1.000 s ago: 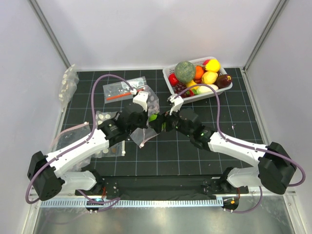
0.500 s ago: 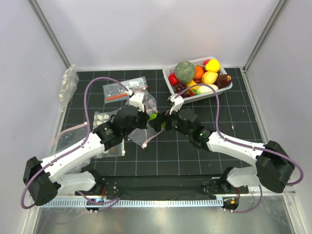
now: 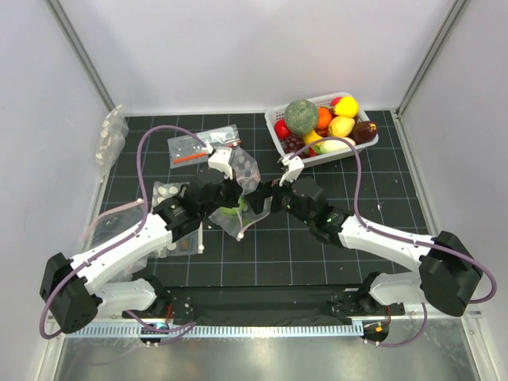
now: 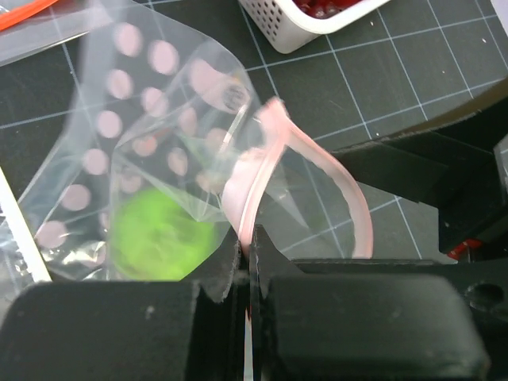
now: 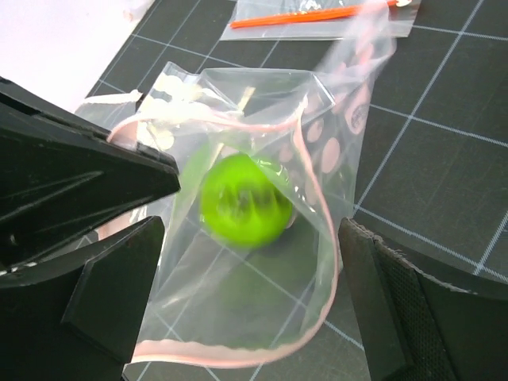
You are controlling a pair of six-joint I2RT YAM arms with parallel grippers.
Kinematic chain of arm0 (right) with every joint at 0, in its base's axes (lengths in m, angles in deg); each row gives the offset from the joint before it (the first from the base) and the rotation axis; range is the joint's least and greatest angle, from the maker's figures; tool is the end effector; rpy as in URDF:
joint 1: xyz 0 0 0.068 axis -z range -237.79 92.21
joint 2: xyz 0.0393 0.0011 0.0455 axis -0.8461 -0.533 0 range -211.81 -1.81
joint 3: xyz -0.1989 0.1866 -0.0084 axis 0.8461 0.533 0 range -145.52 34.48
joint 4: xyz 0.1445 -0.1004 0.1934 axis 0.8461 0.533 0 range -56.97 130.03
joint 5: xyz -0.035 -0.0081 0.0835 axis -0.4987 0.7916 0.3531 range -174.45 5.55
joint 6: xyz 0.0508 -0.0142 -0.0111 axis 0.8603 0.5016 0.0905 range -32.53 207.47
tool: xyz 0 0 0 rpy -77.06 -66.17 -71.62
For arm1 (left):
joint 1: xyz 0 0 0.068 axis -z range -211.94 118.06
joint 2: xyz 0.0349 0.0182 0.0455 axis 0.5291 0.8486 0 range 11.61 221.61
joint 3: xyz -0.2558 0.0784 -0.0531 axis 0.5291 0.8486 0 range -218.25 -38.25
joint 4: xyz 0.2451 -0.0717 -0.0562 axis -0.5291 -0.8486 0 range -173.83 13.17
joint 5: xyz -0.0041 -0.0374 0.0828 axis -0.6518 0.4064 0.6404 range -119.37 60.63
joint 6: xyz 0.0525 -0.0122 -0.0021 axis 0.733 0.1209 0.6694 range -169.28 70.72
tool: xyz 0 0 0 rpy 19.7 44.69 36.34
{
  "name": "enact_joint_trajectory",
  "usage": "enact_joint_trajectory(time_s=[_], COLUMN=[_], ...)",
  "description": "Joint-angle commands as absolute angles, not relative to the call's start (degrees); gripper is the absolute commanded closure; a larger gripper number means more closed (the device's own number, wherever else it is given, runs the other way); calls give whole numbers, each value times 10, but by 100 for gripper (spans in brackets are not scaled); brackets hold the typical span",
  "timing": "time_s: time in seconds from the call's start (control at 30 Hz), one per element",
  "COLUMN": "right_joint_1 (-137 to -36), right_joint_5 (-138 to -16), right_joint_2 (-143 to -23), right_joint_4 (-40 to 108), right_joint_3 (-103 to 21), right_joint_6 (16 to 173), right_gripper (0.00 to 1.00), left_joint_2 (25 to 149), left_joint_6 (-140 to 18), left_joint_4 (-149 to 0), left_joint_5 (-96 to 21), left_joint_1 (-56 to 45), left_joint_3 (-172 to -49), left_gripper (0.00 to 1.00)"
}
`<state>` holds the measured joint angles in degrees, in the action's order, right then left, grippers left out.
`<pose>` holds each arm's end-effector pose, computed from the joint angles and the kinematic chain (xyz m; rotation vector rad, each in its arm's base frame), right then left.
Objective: Place the food in the zip-top bag and seal the zipper
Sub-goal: Place the fake fruit in the zipper food storage bag.
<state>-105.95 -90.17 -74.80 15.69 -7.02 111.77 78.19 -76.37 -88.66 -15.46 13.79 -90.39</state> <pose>0.1956 0.2129 0.2625 -0.3187 1.8644 0.7941 0.1909 -0.1836 0.3046 0.1792 2.0525 -0.5564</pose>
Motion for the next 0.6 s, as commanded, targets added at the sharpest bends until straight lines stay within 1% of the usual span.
enact_joint_trajectory(time_s=[0.0, 0.03, 0.07, 0.17, 0.27, 0.33, 0.37, 0.4, 0.43, 0.47, 0.57], right_joint_1=[-1062, -1062, -1062, -1062, -1062, -1062, -1063, -1063, -1063, -1063, -1064], right_joint_5=[-941, -956, -971, -1010, -1002, -986, -982, -976, -967, -944, -912], right_joint_2=[-727, -727, -727, -735, -752, -768, -772, -777, -778, -779, -780], right_joint_4=[169, 180, 209, 263, 292, 303, 306, 307, 303, 284, 257], right_joint_3=[-95, -99, -110, -129, -151, -163, -168, -174, -173, -171, -162], right_joint_6=[1130, 1134, 1135, 1135, 1138, 1139, 1139, 1138, 1137, 1134, 1127], right_gripper=[5, 9, 14, 18, 21, 31, 37, 52, 62, 76, 90], left_joint_2=[781, 781, 780, 777, 776, 774, 774, 774, 774, 776, 780], left_joint_6=[-776, -776, -776, -773, -770, -766, -764, -763, -761, -758, -743], left_joint_4=[-865, -865, -866, -871, -875, -876, -877, -879, -881, -886, -899], left_joint_5=[-155, -154, -148, -130, -114, -100, -97, -90, -86, -85, -88], left_joint_1=[129, 127, 127, 127, 127, 127, 127, 127, 127, 127, 129], left_joint_3=[-912, -911, -909, -910, -910, -910, -910, -909, -912, -913, -923], left_gripper=[100, 100, 100, 100, 100, 100, 100, 100, 100, 100, 100])
